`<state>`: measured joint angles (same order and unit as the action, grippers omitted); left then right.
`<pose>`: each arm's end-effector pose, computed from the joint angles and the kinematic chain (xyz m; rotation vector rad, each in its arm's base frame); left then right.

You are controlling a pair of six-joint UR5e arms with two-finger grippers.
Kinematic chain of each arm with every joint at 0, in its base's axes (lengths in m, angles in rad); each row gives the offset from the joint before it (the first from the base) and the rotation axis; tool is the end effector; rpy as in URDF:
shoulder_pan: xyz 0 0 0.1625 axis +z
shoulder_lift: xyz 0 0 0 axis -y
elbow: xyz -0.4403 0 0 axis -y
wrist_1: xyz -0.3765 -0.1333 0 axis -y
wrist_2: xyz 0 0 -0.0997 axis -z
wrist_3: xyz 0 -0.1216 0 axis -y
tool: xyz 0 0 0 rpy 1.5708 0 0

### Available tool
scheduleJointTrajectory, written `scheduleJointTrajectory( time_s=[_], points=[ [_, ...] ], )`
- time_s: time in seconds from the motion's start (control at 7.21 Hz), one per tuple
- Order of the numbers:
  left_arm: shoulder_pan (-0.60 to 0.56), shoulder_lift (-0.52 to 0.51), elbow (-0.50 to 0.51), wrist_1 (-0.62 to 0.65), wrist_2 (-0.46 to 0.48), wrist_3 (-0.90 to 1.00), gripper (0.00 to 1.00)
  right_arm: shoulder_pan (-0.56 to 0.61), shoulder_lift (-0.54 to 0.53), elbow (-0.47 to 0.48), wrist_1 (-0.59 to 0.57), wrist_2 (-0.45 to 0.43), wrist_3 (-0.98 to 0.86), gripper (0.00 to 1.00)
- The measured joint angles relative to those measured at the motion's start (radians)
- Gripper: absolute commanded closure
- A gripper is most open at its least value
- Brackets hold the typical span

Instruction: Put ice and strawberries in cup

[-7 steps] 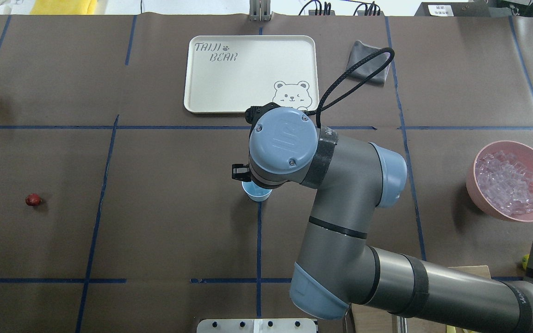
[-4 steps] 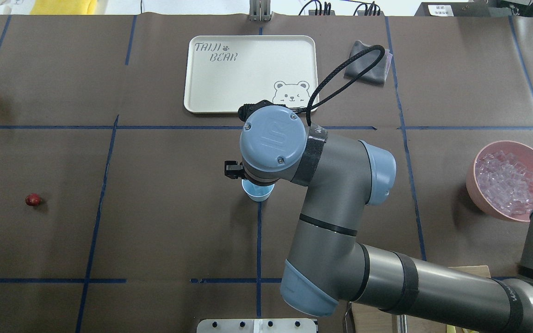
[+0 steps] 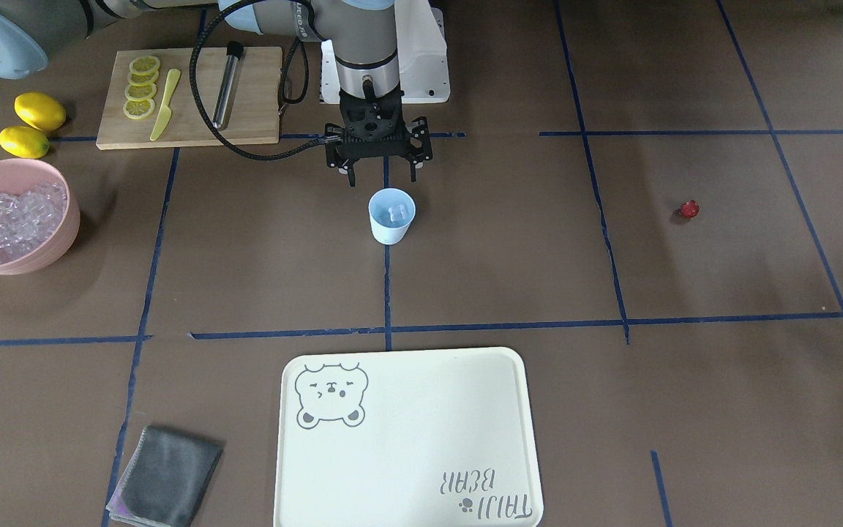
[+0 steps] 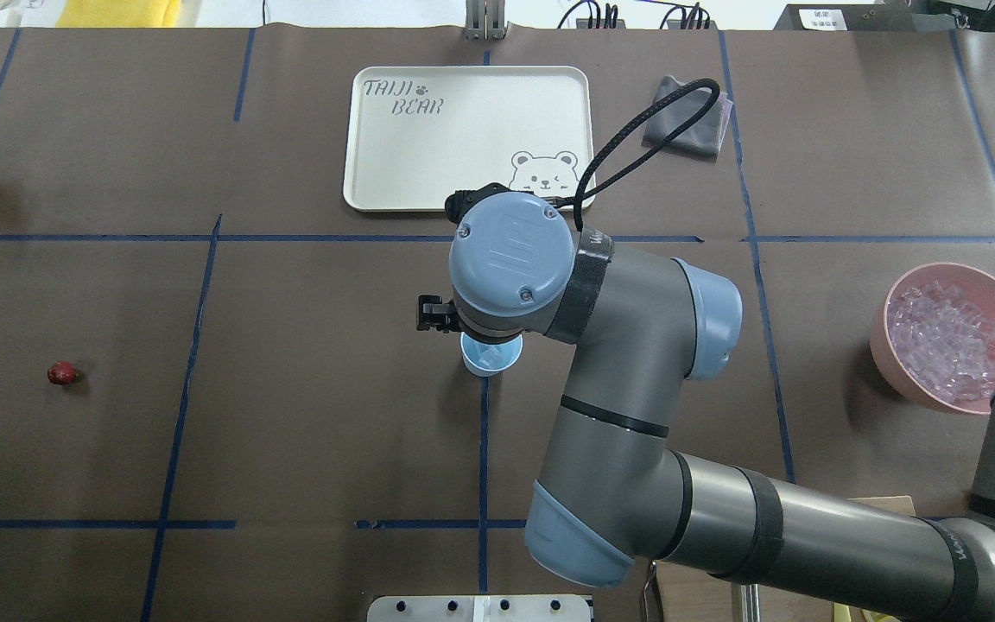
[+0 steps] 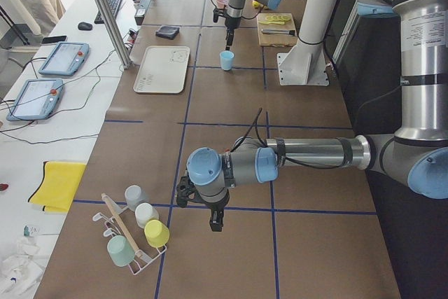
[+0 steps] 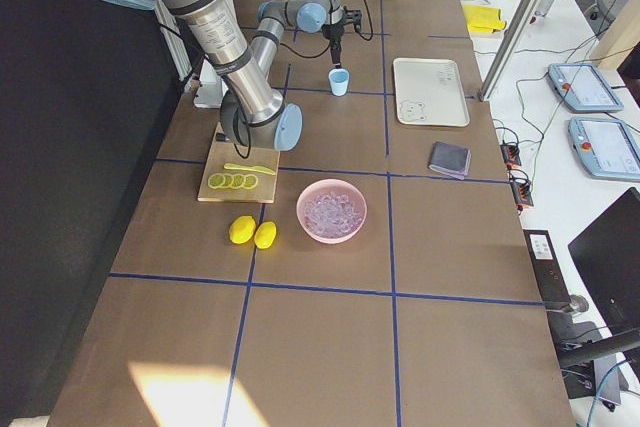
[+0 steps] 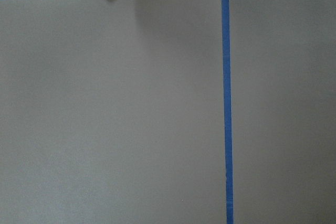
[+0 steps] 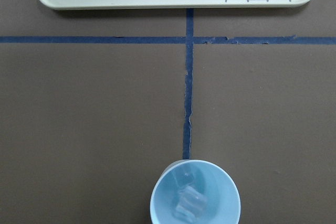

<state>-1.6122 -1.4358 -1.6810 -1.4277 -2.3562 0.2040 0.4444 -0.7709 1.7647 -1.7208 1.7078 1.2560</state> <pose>-0.0639 -0.3988 0.7096 -0.0621 0.7972 0.0879 -0.5615 -0.3966 0.1593 0.1926 -0.8302 0.0639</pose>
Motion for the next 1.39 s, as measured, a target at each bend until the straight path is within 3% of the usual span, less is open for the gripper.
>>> scheduleJointTrajectory(
  time_s=[0.69,1.11,1.39],
  points=[
    [0.0,0.0,-0.003,-0.002,0.0,0.0,0.0,0.085,-0.036,0.03,-0.023,0.094,-0.06,0.0],
    [0.004,-0.012,-0.07,-0.003,0.001,-0.008,0.0,0.267,-0.077,0.037,-0.092,0.273,-0.3,0.0],
    [0.005,-0.04,-0.115,-0.039,0.001,-0.009,0.0,0.42,-0.188,0.071,-0.101,0.378,-0.543,0.0]
  ],
)
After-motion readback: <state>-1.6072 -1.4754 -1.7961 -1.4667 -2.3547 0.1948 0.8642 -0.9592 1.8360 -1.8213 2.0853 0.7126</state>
